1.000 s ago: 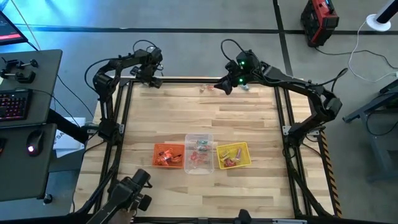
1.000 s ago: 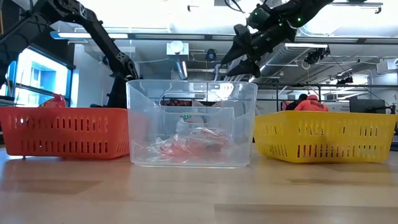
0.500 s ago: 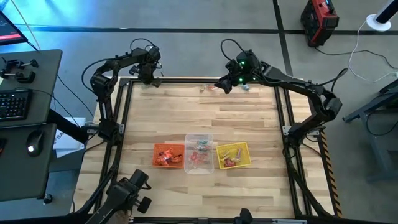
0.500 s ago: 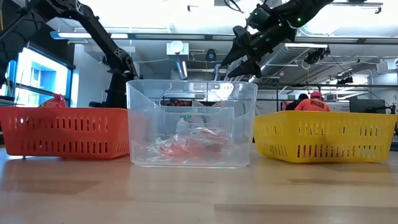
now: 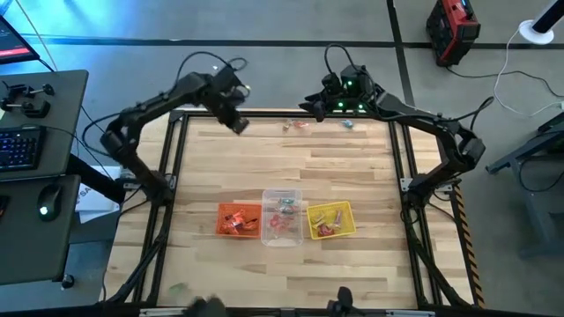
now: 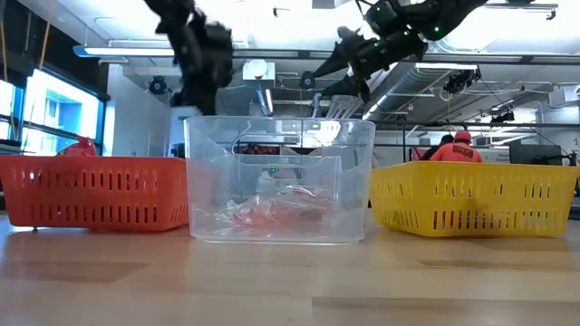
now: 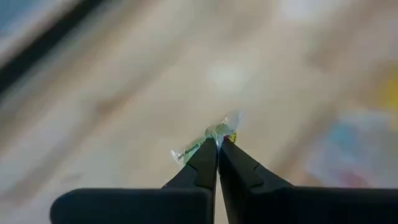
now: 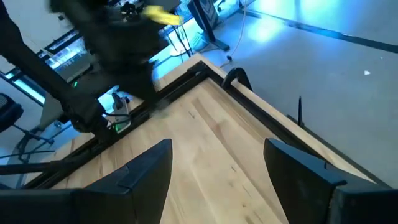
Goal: Sort candy by brand, put in halloween buckets
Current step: Put the green gummy into the transparent bin
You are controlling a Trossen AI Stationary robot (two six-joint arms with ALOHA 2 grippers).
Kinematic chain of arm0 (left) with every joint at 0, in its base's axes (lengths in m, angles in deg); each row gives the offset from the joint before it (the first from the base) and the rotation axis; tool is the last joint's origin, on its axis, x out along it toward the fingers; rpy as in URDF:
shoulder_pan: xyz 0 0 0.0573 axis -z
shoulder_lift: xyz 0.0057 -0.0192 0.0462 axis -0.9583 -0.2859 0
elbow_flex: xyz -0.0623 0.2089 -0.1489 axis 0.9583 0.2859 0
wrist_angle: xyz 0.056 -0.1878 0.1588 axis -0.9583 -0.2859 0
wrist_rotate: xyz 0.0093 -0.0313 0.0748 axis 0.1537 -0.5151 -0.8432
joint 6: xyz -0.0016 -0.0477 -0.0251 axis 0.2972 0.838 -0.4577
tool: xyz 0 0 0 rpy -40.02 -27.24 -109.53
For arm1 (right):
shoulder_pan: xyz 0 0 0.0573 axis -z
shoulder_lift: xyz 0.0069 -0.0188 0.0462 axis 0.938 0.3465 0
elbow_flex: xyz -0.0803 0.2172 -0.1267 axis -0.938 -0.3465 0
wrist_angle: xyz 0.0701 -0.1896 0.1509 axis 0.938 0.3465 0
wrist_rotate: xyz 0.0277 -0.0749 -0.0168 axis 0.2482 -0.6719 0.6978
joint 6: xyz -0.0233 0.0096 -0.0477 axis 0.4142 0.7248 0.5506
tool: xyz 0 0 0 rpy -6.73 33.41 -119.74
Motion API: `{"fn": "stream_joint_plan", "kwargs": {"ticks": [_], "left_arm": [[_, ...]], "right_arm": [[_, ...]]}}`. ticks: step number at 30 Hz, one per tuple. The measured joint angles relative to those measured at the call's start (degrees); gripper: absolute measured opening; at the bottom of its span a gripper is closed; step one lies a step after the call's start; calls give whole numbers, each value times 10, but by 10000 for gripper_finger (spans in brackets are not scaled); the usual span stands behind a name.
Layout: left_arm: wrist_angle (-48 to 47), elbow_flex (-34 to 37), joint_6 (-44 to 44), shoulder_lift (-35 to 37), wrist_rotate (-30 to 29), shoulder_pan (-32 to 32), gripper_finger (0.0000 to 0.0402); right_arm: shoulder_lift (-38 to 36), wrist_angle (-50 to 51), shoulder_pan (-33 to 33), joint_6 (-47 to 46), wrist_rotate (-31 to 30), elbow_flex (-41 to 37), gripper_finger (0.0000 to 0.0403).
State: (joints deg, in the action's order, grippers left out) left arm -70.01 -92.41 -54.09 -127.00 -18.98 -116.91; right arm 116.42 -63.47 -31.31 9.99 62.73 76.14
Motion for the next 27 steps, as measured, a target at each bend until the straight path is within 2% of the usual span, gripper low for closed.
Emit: {"fn": "stream_joint_plan", "kwargs": {"ticks": [3,6,11,14,18,22,27], "left_arm": [[5,0,14,27,81,75,1],[30,0,32,34,132,155,0],[105,1,30,8,144,276,0],[104,1,25,-18,145,315,0],[125,4,8,-47,145,345,0],[247,54,25,-53,144,379,0],[319,127,63,-52,57,418,3]], "right_arm": [[0,6,0,7,3,0,248],[0,13,-2,19,20,0,248],[-8,10,-2,0,122,0,248],[-32,11,-11,-15,147,0,248],[-81,16,-31,-19,141,0,248],[-133,35,-61,-43,96,0,247],[-178,103,-98,-54,30,0,247]]}}
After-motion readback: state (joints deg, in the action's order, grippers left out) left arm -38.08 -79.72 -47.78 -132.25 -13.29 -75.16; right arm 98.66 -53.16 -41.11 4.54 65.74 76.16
